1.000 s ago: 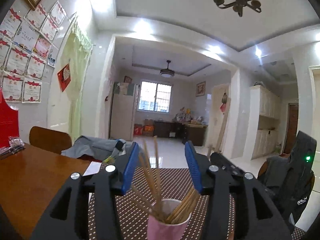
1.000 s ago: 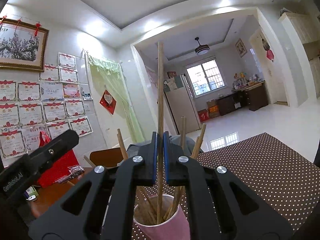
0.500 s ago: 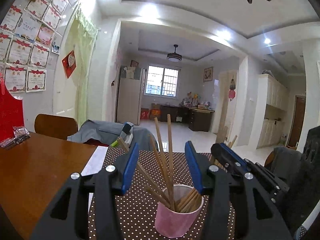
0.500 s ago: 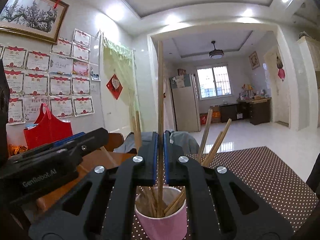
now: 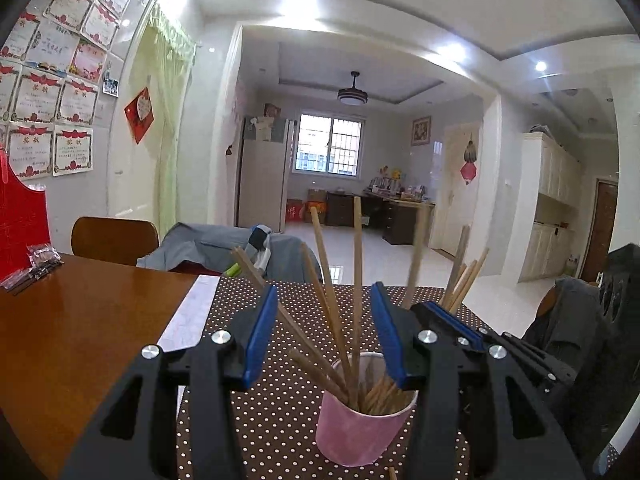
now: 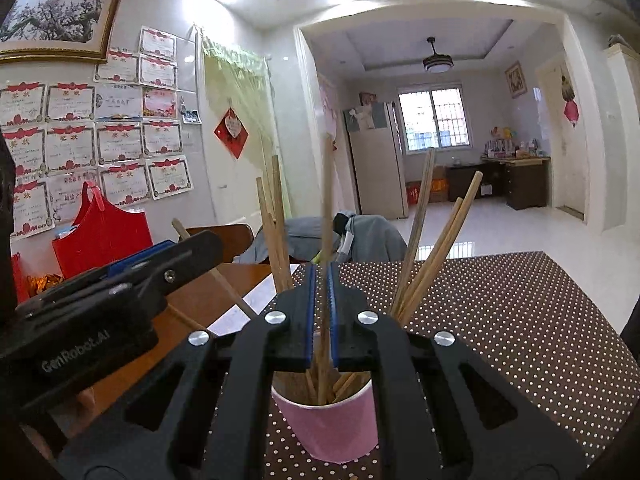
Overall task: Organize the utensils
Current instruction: 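Open the left tool over the cup while the right tool opens too, then lower both open tools back to the chopstick pile beside the cup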
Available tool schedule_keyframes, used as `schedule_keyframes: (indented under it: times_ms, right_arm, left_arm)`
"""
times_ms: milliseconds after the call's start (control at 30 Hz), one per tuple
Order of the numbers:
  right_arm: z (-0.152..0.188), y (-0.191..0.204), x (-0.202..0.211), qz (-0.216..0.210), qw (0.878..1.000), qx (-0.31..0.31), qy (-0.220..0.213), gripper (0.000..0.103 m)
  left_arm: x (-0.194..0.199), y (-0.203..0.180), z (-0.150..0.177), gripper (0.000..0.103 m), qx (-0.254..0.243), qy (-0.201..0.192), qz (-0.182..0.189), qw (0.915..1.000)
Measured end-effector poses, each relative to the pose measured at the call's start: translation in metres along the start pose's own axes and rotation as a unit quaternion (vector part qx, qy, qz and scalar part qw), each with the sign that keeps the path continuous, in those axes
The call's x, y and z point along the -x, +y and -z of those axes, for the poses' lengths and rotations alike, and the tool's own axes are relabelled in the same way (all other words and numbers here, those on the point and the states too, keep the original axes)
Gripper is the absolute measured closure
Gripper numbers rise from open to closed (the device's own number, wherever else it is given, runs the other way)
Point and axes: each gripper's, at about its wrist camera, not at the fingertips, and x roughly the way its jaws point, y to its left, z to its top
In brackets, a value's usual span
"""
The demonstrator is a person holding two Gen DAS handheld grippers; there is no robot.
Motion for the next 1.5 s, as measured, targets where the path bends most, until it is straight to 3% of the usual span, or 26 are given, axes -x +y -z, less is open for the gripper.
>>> schedule_keyframes:
  times_ms: [300,667,700,767,800,833,1067,1367,1467,1500]
  right_arm:
    - [-0.003,-0.002,0.006,0.008,1.0,-0.005,-0.007,0.096]
    - [-0.008,-0.004,0.013,0.047,0.999,-0.002,-0.007,0.094]
    - [-0.01,-0.004,0.015,0.054,0.998,-0.003,-0.009,0.092]
    - [-0.013,-0.004,0.021,0.072,0.997,-0.003,-0.01,0.078]
    - [-0.013,-0.005,0.024,0.078,0.997,-0.005,-0.012,0.061]
    - [-0.013,-0.007,0.03,0.081,0.996,-0.01,-0.017,0.052]
    - [-0.01,-0.015,0.063,0.107,0.994,-0.008,-0.022,0.052]
    - [-0.009,-0.015,0.107,0.127,0.991,0.0,-0.034,0.044]
    - [-0.006,-0.017,0.118,0.127,0.991,-0.004,-0.032,0.042]
    - [-0.005,-0.017,0.12,0.127,0.991,-0.005,-0.031,0.04]
  left_arm:
    - [0.001,0.0,0.001,0.055,0.003,0.0,-0.002,1.0]
    - [0.003,-0.001,-0.001,0.055,-0.003,0.001,-0.004,1.0]
    - [0.005,-0.001,-0.002,0.055,-0.005,-0.003,-0.005,1.0]
    - [0.007,-0.003,-0.003,0.055,-0.008,-0.008,-0.007,0.9999]
    - [0.009,-0.005,-0.004,0.055,-0.011,-0.011,-0.007,0.9999]
    - [0.01,-0.007,-0.004,0.055,-0.013,-0.012,-0.008,0.9998]
    - [0.031,-0.025,-0.006,0.055,-0.023,-0.02,0.012,0.9995]
    - [0.06,-0.047,-0.004,0.055,-0.046,-0.007,0.034,0.9983]
    - [0.071,-0.053,0.0,0.042,-0.059,0.005,0.04,0.9975]
    - [0.077,-0.055,0.003,0.042,-0.065,0.003,0.04,0.9971]
